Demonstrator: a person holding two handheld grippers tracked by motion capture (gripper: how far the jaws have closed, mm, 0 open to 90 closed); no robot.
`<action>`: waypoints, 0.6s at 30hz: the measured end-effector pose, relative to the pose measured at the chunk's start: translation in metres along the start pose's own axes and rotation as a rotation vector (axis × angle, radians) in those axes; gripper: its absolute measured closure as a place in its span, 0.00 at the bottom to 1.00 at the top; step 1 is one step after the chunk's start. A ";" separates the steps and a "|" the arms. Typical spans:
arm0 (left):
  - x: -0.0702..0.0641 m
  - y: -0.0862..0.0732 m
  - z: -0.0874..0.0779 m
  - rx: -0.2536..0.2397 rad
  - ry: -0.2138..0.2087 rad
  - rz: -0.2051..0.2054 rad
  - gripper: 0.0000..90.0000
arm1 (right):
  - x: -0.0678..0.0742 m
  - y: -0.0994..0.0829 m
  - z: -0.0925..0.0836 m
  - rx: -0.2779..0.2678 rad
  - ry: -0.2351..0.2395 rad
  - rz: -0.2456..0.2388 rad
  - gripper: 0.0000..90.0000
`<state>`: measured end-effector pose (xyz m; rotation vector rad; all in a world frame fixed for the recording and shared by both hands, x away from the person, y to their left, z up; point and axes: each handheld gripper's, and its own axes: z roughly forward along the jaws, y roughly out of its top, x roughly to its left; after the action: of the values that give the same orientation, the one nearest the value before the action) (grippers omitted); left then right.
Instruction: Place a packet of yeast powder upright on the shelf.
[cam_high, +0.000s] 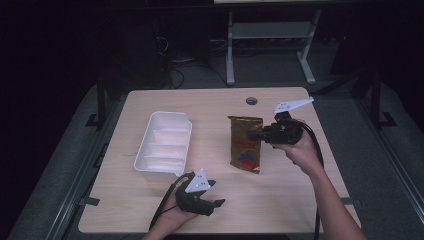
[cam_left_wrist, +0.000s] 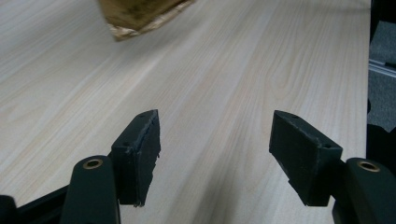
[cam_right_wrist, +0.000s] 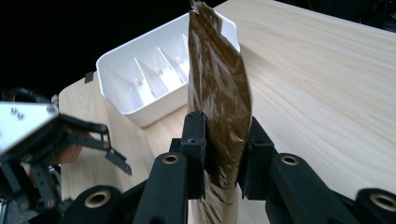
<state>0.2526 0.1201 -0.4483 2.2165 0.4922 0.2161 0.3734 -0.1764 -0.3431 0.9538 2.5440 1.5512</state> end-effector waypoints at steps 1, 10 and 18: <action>0.001 -0.001 0.000 0.003 0.002 0.000 0.37 | 0.000 0.003 0.003 0.001 0.001 -0.006 0.83; 0.004 -0.004 0.001 0.008 0.006 0.009 0.35 | 0.002 0.031 0.033 0.014 0.018 -0.020 0.83; 0.001 -0.004 0.004 0.027 0.008 0.038 0.34 | 0.002 0.055 0.044 -0.018 0.033 -0.024 0.84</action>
<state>0.2541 0.1197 -0.4543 2.2538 0.4600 0.2398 0.4122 -0.1229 -0.3203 0.8995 2.5495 1.5936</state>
